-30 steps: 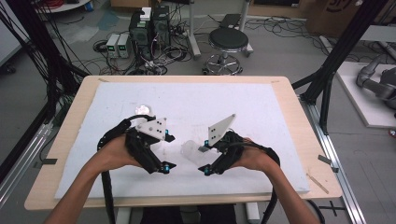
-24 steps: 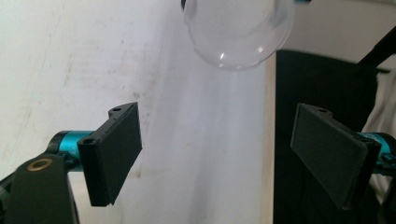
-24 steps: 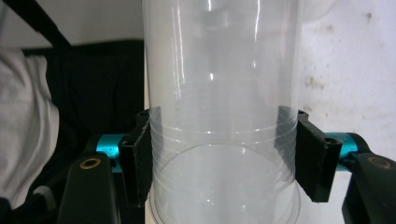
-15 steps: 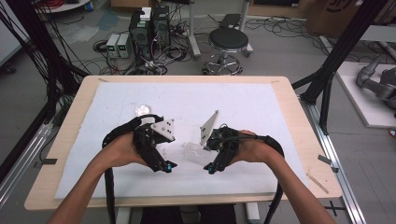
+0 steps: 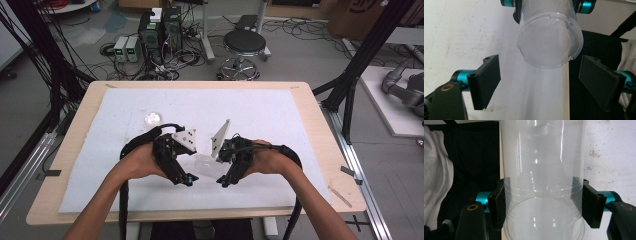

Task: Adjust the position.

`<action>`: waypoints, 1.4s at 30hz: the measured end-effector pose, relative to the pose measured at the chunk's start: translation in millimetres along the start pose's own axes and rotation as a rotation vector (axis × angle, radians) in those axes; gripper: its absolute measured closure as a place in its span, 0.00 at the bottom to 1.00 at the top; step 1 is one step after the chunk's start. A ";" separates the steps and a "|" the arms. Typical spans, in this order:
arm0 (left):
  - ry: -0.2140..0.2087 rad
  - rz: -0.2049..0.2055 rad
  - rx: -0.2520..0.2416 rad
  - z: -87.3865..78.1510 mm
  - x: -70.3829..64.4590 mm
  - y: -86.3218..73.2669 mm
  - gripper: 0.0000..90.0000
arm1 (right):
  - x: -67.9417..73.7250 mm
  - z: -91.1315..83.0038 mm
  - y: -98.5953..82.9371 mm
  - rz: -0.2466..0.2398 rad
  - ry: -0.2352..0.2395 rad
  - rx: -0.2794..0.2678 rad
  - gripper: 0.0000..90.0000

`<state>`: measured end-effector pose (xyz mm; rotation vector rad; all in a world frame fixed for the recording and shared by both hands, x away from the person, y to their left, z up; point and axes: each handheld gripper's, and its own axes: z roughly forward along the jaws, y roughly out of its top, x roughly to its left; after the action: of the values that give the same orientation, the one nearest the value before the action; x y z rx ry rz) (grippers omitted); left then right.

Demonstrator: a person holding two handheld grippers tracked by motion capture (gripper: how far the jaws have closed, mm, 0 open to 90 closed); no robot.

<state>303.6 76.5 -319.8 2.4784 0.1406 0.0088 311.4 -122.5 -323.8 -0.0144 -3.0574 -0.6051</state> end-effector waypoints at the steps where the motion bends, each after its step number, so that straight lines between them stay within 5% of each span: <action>1: -0.001 -0.004 -0.005 1.1 0.8 0.8 0.21 | -0.5 0.3 0.1 0.000 0.002 -0.002 0.37; 22: -0.030 0.009 -0.036 9.5 1.7 7.9 0.28 | -2.0 6.0 2.2 -0.006 0.014 0.024 0.37; 33: -0.046 0.021 -0.044 11.3 1.2 9.1 0.45 | -1.9 9.1 4.0 -0.005 0.017 0.028 0.37; 42: -0.041 0.016 -0.048 11.6 0.4 8.6 0.46 | -3.0 9.3 4.4 -0.017 0.013 0.025 0.37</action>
<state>305.4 62.7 -323.7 2.4299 0.1019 -0.0318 314.2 -114.9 -330.9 0.0160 -3.0557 -0.5653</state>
